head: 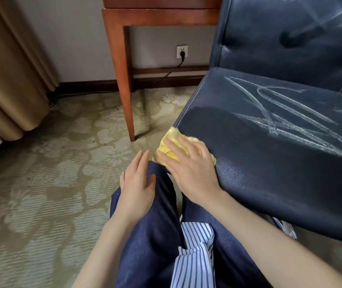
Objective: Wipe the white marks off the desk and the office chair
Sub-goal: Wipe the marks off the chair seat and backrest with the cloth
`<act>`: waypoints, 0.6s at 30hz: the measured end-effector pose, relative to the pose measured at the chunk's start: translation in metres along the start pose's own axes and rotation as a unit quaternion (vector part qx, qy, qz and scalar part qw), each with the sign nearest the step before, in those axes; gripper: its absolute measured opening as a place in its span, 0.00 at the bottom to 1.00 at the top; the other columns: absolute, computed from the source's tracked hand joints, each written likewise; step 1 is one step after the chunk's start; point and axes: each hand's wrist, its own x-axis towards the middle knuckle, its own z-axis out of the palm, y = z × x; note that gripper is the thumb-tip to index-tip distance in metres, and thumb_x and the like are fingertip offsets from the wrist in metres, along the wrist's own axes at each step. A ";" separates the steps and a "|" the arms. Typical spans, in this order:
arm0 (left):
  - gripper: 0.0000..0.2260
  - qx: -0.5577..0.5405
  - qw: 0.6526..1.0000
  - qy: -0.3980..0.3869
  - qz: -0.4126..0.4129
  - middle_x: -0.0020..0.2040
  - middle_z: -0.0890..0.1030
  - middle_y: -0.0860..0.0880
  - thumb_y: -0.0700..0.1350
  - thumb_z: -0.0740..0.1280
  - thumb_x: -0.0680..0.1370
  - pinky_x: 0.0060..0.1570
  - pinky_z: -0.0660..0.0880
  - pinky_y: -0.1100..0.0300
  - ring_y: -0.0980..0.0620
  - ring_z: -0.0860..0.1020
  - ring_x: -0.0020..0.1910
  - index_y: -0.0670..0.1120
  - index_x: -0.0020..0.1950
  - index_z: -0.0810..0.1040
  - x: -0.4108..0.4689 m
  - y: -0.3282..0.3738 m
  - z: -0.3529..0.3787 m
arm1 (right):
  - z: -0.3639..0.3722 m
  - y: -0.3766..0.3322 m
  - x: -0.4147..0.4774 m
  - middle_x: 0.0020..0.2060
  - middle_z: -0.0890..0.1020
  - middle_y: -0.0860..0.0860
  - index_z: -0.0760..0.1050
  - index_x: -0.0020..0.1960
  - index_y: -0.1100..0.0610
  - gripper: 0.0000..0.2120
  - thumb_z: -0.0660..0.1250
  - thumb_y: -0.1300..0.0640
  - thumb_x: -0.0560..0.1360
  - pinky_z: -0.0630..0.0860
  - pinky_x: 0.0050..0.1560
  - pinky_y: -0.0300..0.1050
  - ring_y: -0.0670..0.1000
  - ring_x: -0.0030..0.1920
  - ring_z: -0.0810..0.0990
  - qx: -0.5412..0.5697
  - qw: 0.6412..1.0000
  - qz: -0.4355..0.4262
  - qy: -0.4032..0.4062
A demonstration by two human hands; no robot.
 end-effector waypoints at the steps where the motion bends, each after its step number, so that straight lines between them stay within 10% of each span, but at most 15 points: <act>1: 0.26 -0.003 1.000 -0.001 0.007 0.77 0.58 0.46 0.36 0.61 0.79 0.73 0.53 0.46 0.50 0.55 0.76 0.46 0.76 0.58 0.002 0.004 -0.001 | 0.002 0.002 -0.009 0.67 0.73 0.47 0.77 0.60 0.45 0.13 0.62 0.53 0.77 0.64 0.63 0.52 0.55 0.66 0.71 -0.006 1.000 -0.023 0.016; 13: 0.31 0.167 0.977 -0.097 0.089 0.77 0.34 0.50 0.58 0.45 0.81 0.72 0.37 0.51 0.55 0.33 0.74 0.46 0.77 0.37 0.033 0.041 0.045 | -0.026 0.104 -0.137 0.67 0.73 0.47 0.67 0.68 0.46 0.21 0.64 0.59 0.77 0.60 0.69 0.50 0.54 0.67 0.67 -0.130 0.979 -0.156 0.006; 18: 0.33 0.164 0.976 -0.074 0.118 0.78 0.37 0.52 0.62 0.41 0.77 0.73 0.38 0.51 0.61 0.31 0.72 0.47 0.78 0.38 0.034 0.030 0.048 | -0.055 0.161 -0.210 0.67 0.70 0.44 0.61 0.71 0.46 0.23 0.47 0.64 0.80 0.58 0.69 0.51 0.54 0.65 0.68 -0.217 0.954 -0.196 -0.058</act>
